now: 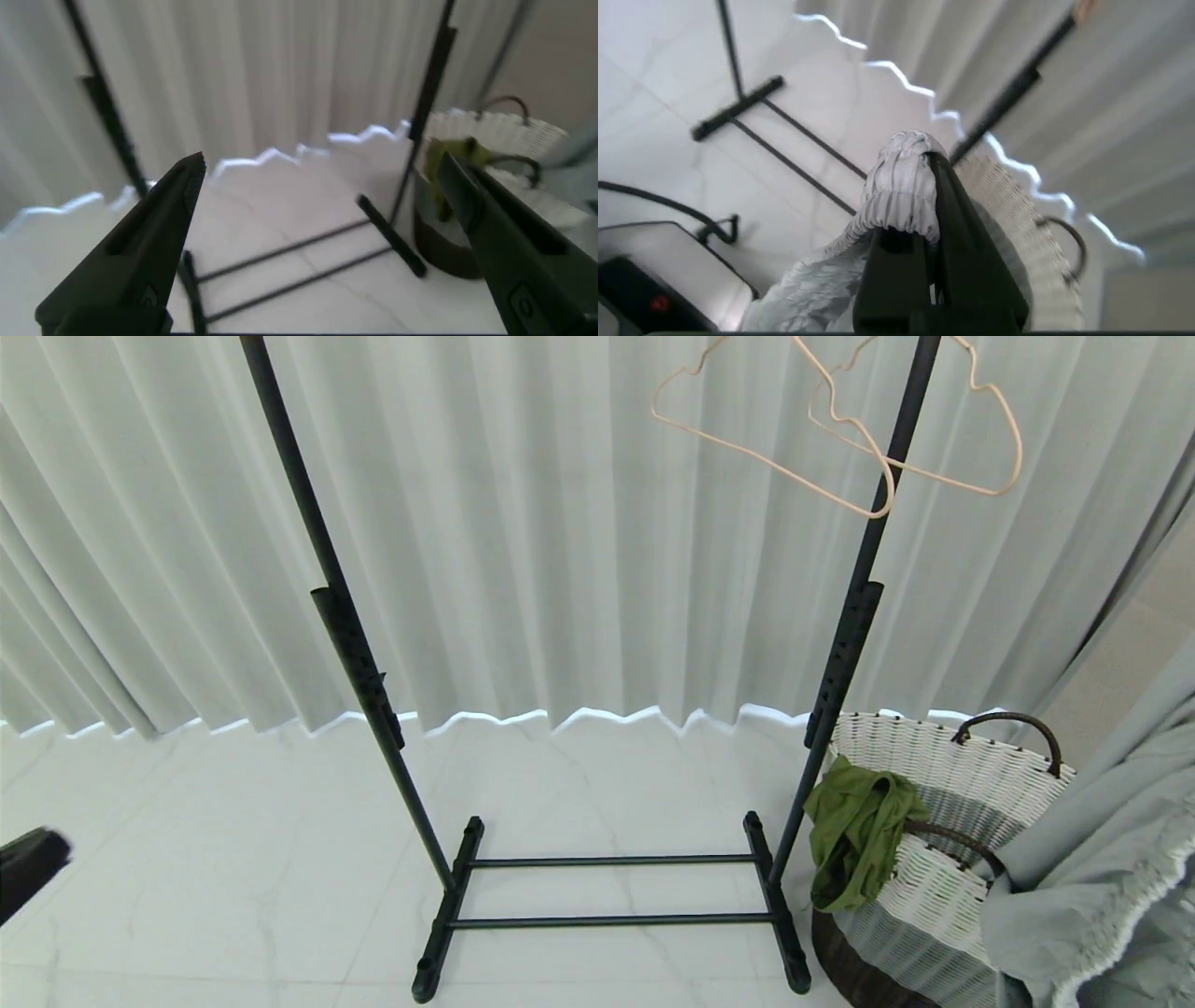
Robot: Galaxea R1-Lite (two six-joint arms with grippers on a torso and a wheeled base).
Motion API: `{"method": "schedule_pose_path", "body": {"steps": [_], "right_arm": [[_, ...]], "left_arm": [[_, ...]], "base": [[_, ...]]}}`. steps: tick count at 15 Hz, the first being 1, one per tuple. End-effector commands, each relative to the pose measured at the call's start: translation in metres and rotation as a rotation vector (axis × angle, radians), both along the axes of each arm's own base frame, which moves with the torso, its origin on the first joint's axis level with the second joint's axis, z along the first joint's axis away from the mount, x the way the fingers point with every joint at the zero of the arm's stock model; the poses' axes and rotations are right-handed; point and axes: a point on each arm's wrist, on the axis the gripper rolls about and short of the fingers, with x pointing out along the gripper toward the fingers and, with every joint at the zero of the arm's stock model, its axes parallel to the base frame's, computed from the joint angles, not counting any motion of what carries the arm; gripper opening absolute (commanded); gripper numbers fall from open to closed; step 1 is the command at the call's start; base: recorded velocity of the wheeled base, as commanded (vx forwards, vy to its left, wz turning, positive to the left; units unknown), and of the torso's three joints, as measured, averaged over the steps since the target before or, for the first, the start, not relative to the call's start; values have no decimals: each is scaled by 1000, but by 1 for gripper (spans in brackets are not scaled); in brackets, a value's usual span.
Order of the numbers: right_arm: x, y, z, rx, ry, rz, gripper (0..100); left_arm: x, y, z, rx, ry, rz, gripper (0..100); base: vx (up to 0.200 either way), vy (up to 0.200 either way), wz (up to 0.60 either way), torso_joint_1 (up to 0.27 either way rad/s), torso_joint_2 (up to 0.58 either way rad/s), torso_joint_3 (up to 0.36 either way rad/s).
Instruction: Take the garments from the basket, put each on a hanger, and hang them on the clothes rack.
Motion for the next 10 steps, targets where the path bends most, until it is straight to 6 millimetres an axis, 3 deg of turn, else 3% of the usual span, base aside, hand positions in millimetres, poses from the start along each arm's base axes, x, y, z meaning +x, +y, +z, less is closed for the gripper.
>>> {"method": "schedule_pose_path", "body": {"steps": [1,3,6,10], "right_arm": [[37,29,13,7,33,79,0],[59,49,20,27,55,118,0],[86,83,8,34,123,174,0],[92,119,1,29,139,223,0]], "left_arm": [[79,-24,7,-11,215,-107,100],[106,-45,1,-19,321,-184,100],[122,-79,-20,-27,489,-310,100],[137,-132,-24,-7,559,-448,100]], "base": [[0,0,0,0,0,0],[0,0,0,0,0,0],[0,0,0,0,0,0],[0,0,0,0,0,0]]}}
